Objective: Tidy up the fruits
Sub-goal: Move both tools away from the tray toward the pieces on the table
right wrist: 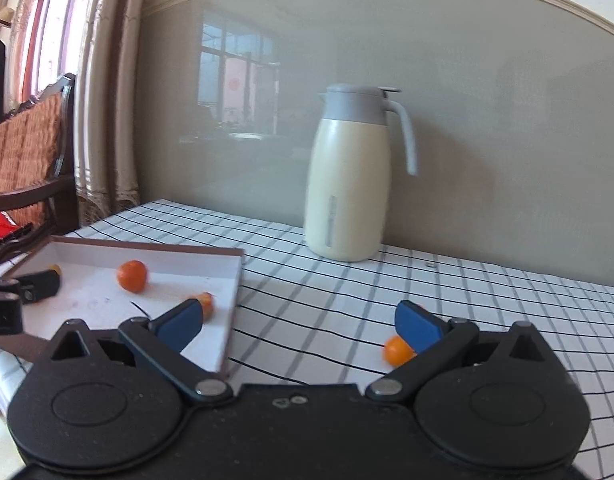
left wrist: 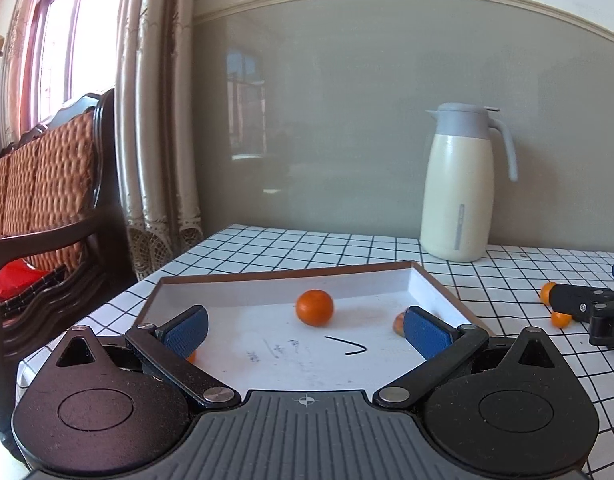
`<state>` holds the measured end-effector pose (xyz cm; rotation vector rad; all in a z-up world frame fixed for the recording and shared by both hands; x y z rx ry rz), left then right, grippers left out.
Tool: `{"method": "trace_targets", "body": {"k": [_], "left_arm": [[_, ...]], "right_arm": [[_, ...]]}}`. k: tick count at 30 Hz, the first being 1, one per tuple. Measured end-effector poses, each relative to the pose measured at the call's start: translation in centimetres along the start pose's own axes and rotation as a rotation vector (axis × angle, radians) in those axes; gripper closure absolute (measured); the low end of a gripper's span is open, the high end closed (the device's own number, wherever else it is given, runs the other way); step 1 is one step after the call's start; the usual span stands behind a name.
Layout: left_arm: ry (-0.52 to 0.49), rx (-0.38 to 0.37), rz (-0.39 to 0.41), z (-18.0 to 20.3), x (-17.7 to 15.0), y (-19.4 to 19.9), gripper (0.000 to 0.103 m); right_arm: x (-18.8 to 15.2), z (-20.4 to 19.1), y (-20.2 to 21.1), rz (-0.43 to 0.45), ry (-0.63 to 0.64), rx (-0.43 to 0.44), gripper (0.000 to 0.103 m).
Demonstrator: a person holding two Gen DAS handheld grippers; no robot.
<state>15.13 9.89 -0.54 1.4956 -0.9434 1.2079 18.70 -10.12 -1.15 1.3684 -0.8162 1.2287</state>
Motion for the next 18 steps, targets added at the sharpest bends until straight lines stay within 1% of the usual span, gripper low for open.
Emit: {"method": "trace_targets", "body": {"k": [5, 11, 14, 18], "left_arm": [[-0.009, -0.039, -0.007, 2.0, 0.0, -0.4, 0.000], [-0.011, -0.089, -0.006, 5.1, 0.0, -0.8, 0.000], [-0.032, -0.117, -0.007, 6.9, -0.1, -0.9, 0.000], [-0.052, -0.147, -0.017, 9.0, -0.4, -1.3, 0.000]], "right_arm": [[-1.7, 2.9, -0.1, -0.050, -0.017, -0.070, 0.006], [-2.7, 5.4, 0.6, -0.055, -0.021, -0.120, 0.006], [-3.3, 6.7, 0.9, -0.065, -0.028, -0.151, 0.007], [-4.0, 8.5, 1.2, -0.074, -0.054, -0.183, 0.012]]}}
Point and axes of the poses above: each gripper's, at about its wrist camera, not at the fingertips, and y roughly against the way its jaws point, z to its right, x to its top, the point moved 3 cm from there along -y, roughly the way its jaws point, and after that the axes turned 8 degrees about z, right-handed, at the moved point
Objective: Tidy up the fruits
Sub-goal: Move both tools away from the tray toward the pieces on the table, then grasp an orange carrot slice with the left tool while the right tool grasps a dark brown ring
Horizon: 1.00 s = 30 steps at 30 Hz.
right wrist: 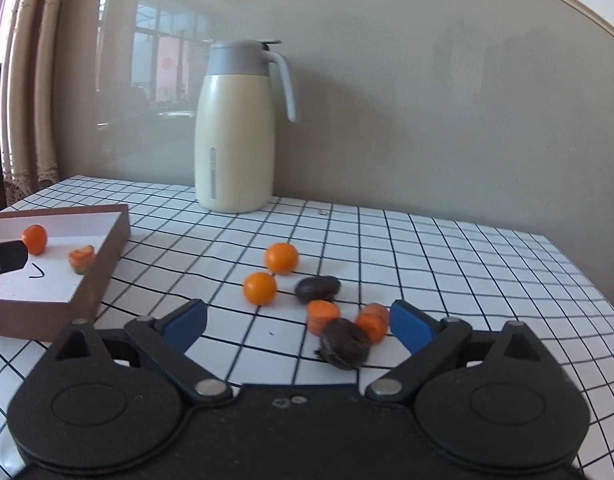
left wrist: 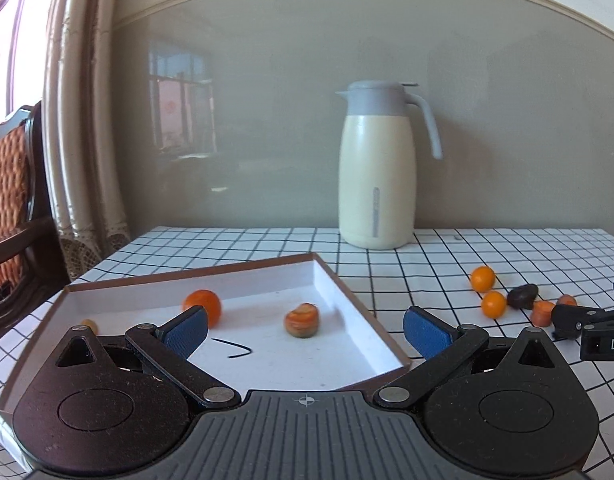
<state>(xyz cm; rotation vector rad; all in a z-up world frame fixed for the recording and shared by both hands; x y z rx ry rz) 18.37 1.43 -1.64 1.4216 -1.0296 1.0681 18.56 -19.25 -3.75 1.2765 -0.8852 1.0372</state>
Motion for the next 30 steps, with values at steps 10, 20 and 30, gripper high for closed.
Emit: {"method": "trace_targets", "body": {"k": [10, 20, 30], "left_arm": [[-0.013, -0.057, -0.012, 3.6, -0.3, -1.6, 0.000], [-0.022, -0.112, -0.024, 6.3, -0.4, -3.2, 0.000], [-0.022, -0.178, -0.035, 9.2, -0.6, -4.6, 0.000]], "right_arm": [[-2.2, 3.2, -1.5, -0.056, -0.028, -0.094, 0.018], [-2.5, 3.7, -4.7, -0.102, -0.039, -0.157, 0.022], [-2.9, 6.1, -5.0, -0.137, -0.039, -0.192, 0.031]]}}
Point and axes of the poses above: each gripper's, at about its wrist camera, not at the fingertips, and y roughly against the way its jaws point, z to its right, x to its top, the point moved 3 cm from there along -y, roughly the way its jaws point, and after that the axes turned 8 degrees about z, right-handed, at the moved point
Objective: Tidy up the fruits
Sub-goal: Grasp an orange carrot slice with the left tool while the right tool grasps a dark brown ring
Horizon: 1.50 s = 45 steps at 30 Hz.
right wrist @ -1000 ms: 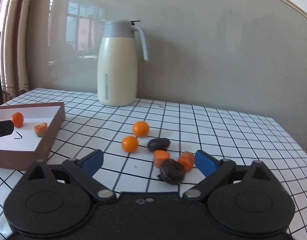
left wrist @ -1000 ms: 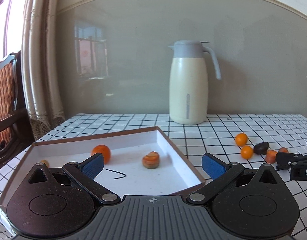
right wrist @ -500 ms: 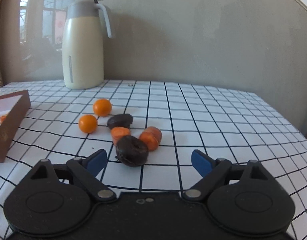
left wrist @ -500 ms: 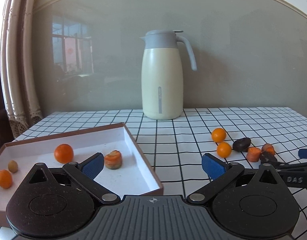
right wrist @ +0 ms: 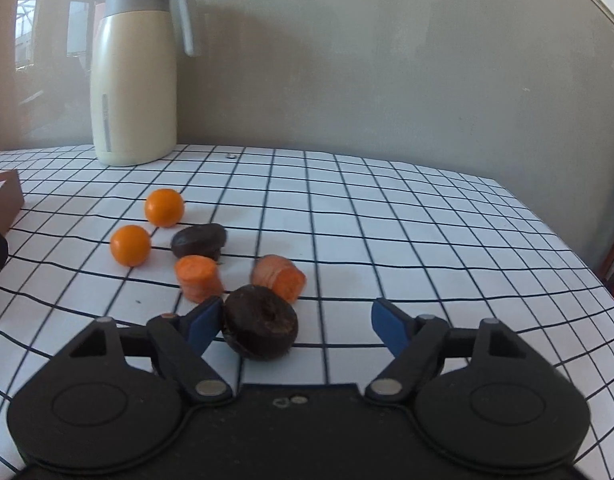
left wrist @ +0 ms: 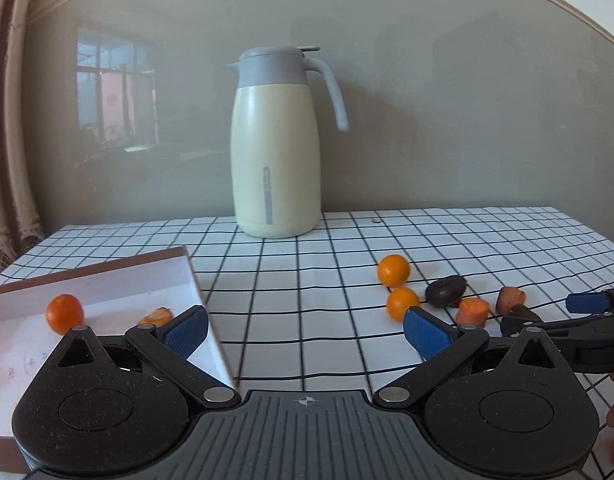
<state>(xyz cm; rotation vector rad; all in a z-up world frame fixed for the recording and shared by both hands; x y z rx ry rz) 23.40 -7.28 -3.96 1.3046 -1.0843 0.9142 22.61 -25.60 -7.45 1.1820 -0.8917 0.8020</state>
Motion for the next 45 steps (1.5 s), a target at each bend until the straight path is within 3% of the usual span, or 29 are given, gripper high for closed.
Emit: {"method": "trace_targets", "body": {"k": [11, 13, 16, 18, 28, 35, 37, 45], "left_arm": [[-0.024, -0.125, -0.052, 5.3, -0.5, -2.2, 0.001], [-0.032, -0.143, -0.060, 6.3, -0.6, -2.6, 0.001], [-0.046, -0.165, -0.081, 7.8, -0.7, -3.5, 0.014], [-0.050, -0.174, -0.108, 8.6, -0.9, -4.2, 0.022], [-0.073, -0.211, -0.147, 12.3, -1.0, -6.3, 0.026], [-0.073, -0.218, -0.207, 13.3, -1.2, -8.1, 0.054], [-0.073, -0.224, -0.201, 13.6, -1.1, -8.2, 0.074], [-0.069, -0.209, -0.165, 13.2, -1.1, -6.7, 0.074]], "right_arm": [[-1.0, 3.9, 0.5, -0.014, -0.010, -0.012, 0.040], [-0.9, 4.2, 0.4, -0.020, -0.011, 0.006, 0.050], [-0.9, 4.4, 0.6, -0.023, 0.007, 0.010, 0.069], [-0.9, 4.9, 0.5, -0.032, -0.001, 0.018, 0.072], [-1.2, 6.6, 0.7, -0.035, -0.029, 0.027, 0.072], [-1.1, 6.9, 0.6, -0.040, -0.052, 0.044, 0.072], [-1.2, 6.9, 0.6, -0.041, -0.055, 0.043, 0.072], [-1.0, 6.7, 1.3, -0.029, -0.040, 0.046, 0.073]]}}
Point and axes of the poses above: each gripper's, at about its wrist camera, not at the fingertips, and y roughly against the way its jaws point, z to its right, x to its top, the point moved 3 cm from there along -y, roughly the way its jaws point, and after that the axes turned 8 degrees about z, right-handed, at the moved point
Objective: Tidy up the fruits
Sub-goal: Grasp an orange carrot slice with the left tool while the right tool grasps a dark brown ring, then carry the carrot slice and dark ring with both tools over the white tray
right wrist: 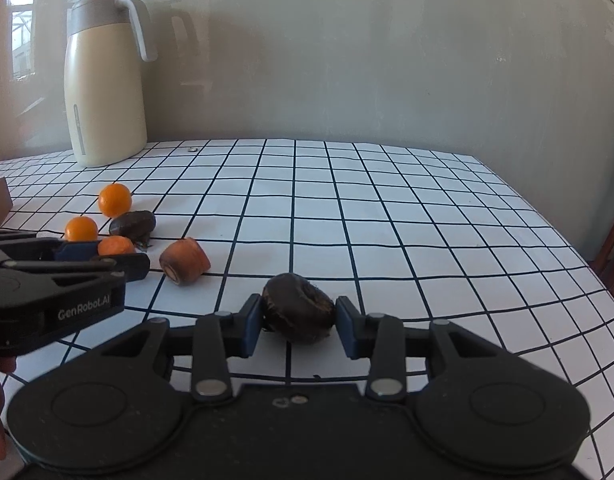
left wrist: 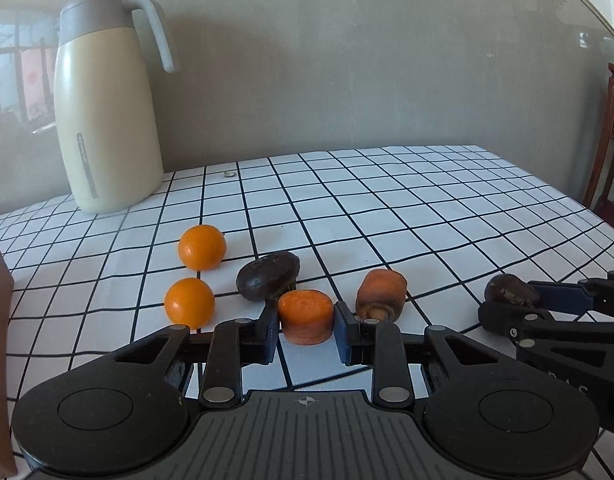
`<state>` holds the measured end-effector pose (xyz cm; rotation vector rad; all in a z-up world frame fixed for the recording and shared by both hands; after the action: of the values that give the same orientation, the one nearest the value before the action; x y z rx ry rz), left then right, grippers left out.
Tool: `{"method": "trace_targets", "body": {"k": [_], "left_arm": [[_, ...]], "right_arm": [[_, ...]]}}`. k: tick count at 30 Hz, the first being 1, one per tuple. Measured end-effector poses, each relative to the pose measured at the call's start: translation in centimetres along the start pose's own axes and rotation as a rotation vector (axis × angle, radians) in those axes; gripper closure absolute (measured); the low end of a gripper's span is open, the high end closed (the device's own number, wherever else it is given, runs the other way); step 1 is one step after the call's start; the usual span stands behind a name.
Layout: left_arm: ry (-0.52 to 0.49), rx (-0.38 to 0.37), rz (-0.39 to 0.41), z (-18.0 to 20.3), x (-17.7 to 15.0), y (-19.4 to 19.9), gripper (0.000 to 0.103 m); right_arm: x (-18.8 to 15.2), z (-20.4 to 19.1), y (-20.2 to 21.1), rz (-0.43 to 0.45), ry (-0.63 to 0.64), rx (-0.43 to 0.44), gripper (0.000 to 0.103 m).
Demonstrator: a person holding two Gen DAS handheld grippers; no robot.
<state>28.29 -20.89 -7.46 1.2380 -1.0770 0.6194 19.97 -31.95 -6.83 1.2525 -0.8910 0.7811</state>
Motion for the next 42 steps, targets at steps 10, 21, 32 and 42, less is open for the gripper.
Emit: {"method": "trace_targets", "body": {"k": [10, 21, 32, 42], "left_arm": [[-0.027, 0.028, 0.023, -1.0, -0.8, 4.0, 0.074], [-0.029, 0.084, 0.089, -4.0, -1.1, 10.2, 0.074], [-0.012, 0.137, 0.133, -7.0, -1.7, 15.3, 0.074], [0.013, 0.202, 0.156, -10.5, -2.0, 18.2, 0.074]], "right_arm": [[0.4, -1.0, 2.2, 0.034, 0.029, 0.011, 0.073], [0.7, -3.4, 5.7, 0.087, 0.066, 0.055, 0.072], [1.2, -7.8, 8.4, 0.129, 0.125, 0.135, 0.072], [2.1, -12.4, 10.1, 0.168, 0.175, 0.214, 0.072]]}}
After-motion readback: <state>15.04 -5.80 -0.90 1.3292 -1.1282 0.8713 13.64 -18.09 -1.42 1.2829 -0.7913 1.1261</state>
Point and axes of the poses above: each gripper's, at about its wrist camera, not at the fingertips, and y roughly against the way its jaws point, z to its right, x to its top, the point moved 3 cm from there along -y, roughly the way its jaws point, and after that the axes turned 8 degrees about z, right-handed, at the moved point
